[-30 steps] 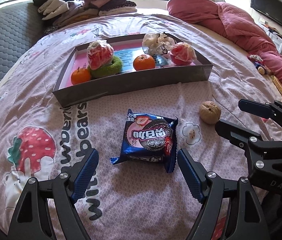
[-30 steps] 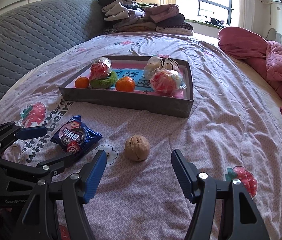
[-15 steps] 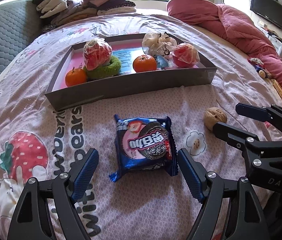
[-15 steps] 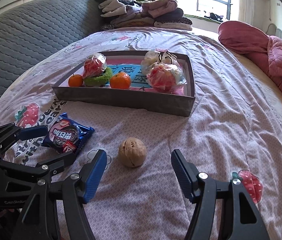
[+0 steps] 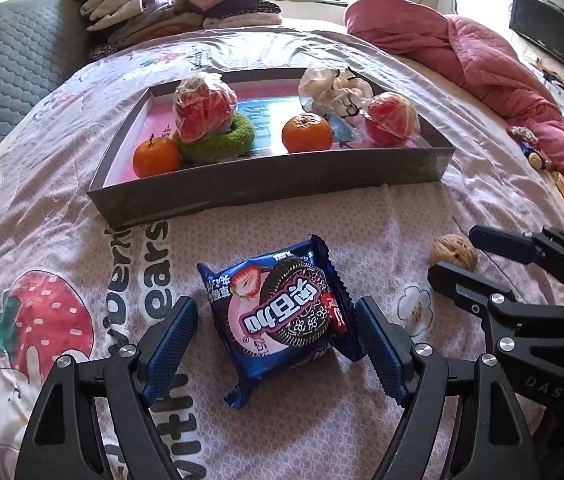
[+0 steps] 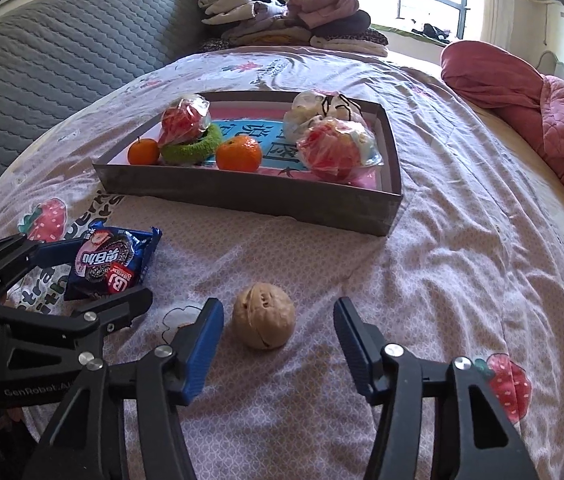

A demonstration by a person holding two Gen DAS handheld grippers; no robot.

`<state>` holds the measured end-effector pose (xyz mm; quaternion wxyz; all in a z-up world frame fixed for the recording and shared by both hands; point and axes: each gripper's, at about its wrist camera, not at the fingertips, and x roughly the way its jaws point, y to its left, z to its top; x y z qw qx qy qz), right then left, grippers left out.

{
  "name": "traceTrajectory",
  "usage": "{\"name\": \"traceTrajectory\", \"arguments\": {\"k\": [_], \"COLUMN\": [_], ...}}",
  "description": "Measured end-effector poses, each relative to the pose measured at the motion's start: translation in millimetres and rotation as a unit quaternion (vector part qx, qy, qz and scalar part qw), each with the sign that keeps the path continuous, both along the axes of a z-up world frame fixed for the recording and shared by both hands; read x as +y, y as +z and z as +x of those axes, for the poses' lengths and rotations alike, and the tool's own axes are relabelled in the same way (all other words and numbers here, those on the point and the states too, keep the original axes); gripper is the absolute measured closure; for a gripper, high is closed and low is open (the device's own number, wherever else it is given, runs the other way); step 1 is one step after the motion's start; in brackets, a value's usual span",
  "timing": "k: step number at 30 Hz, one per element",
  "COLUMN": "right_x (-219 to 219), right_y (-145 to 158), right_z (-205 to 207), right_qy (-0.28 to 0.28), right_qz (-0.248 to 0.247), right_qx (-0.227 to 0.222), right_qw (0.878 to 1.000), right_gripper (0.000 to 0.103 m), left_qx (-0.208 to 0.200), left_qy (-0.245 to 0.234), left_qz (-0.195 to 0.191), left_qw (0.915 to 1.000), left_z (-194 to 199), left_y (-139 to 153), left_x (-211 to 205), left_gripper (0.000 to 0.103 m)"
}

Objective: Organize objects
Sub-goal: 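Close the left tool on the cookie packet while the right tool grasps the walnut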

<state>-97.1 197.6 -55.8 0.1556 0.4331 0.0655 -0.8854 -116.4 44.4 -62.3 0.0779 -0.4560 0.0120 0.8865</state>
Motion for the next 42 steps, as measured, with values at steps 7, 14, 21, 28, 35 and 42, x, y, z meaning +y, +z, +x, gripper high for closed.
{"name": "traceTrajectory", "arguments": {"k": [7, 14, 21, 28, 35, 42], "right_x": [-3, -4, -4, -6, -9, -14], "right_y": [-4, -5, -3, 2, 10, 24], "right_z": [-1, -1, -1, 3, 7, 9], "right_qy": [0.004, 0.006, 0.005, 0.015, 0.018, 0.018], "right_qz": [-0.007, -0.013, -0.018, -0.025, -0.035, -0.037], "right_qx": [-0.005, -0.006, -0.005, 0.005, 0.019, 0.048], "right_qw": [1.0, 1.0, 1.0, 1.0, 0.999, 0.998], "right_gripper": [0.067, 0.07, 0.07, 0.07, 0.07, 0.07], "left_qx": [-0.002, -0.009, -0.018, -0.008, 0.011, 0.033], "left_qy": [0.003, 0.008, 0.013, 0.009, 0.007, 0.008], "left_qz": [0.017, 0.043, 0.06, 0.043, 0.034, 0.028], "left_qw": [0.9999, 0.999, 0.998, 0.999, 0.9993, 0.999], "left_z": [-4, -11, -10, -3, 3, 7], "left_y": [-2, -5, -2, 4, 16, 29], "left_x": [-5, -12, -22, -20, -20, -23], "left_gripper": [0.022, 0.034, 0.042, 0.042, 0.042, 0.042]}}
